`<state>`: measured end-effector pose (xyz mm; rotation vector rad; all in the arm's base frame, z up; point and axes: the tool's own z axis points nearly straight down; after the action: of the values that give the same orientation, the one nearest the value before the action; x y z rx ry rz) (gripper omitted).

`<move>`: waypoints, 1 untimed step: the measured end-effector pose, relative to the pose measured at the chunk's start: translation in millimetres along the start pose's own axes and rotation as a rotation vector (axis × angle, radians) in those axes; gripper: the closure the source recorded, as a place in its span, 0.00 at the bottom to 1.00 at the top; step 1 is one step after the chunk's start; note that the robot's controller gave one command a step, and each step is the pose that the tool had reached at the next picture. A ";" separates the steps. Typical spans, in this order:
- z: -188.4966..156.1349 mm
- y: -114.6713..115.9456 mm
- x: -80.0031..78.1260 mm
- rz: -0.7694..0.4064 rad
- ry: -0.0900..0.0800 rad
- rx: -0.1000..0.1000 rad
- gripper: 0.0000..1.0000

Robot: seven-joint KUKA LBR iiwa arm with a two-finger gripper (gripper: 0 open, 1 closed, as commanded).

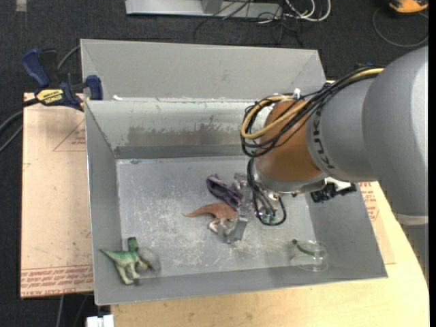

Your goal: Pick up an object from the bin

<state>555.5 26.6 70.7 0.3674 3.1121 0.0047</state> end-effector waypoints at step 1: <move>0.3 22.3 -19.6 -0.588 -0.002 -0.003 1.00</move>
Offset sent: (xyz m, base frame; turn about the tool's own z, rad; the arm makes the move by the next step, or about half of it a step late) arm 0.0000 0.0000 0.0000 0.0000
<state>579.8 43.7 70.7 -0.5493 3.0828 0.0047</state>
